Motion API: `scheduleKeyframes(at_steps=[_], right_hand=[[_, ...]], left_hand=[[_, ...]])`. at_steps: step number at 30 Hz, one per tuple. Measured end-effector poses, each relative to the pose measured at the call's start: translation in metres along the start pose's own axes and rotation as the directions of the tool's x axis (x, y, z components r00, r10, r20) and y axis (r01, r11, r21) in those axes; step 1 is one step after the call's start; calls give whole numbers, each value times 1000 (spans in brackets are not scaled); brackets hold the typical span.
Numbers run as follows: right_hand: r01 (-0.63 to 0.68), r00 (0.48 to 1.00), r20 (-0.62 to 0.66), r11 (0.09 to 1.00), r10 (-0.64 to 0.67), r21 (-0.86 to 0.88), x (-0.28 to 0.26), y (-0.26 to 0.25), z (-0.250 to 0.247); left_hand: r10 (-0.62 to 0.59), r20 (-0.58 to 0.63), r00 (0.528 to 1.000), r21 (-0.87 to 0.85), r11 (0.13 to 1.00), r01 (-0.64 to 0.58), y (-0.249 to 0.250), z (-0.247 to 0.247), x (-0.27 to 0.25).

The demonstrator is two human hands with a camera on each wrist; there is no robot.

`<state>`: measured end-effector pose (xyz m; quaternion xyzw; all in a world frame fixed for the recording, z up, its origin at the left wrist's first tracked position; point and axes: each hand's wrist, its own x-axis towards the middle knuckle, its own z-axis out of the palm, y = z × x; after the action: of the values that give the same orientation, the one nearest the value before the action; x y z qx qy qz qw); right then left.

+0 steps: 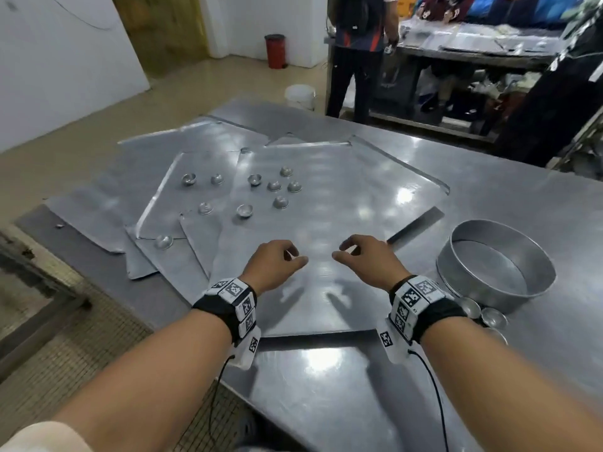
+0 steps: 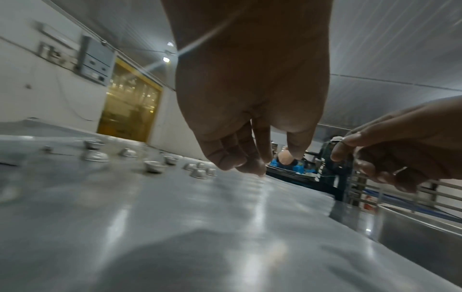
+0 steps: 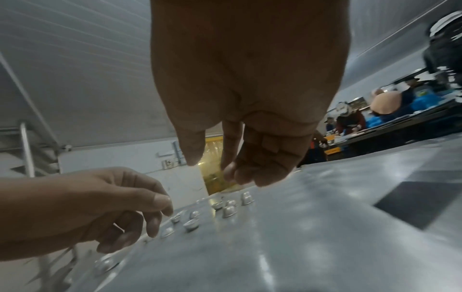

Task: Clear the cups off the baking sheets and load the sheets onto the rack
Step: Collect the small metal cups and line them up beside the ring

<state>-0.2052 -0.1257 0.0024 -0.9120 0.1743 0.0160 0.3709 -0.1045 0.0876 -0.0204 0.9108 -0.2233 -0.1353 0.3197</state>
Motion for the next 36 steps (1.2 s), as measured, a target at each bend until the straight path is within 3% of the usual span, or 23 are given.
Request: scheduleKeyframes(at_steps=[9, 17, 23, 36], right_hand=[[60, 993, 109, 995, -52, -78, 81, -100, 84], [74, 993, 99, 989, -62, -132, 146, -153, 139], [62, 994, 100, 982, -45, -178, 186, -167, 162], [3, 993, 116, 983, 18, -182, 247, -151, 184]], left_hand=[[-221, -173, 960, -45, 975, 217, -146, -92, 20], [-291, -196, 937, 8, 955, 298, -234, -138, 40], [-341, -175, 924, 63, 932, 356, -273, -162, 57], [-304, -46, 951, 128, 943, 308, -299, -162, 87]])
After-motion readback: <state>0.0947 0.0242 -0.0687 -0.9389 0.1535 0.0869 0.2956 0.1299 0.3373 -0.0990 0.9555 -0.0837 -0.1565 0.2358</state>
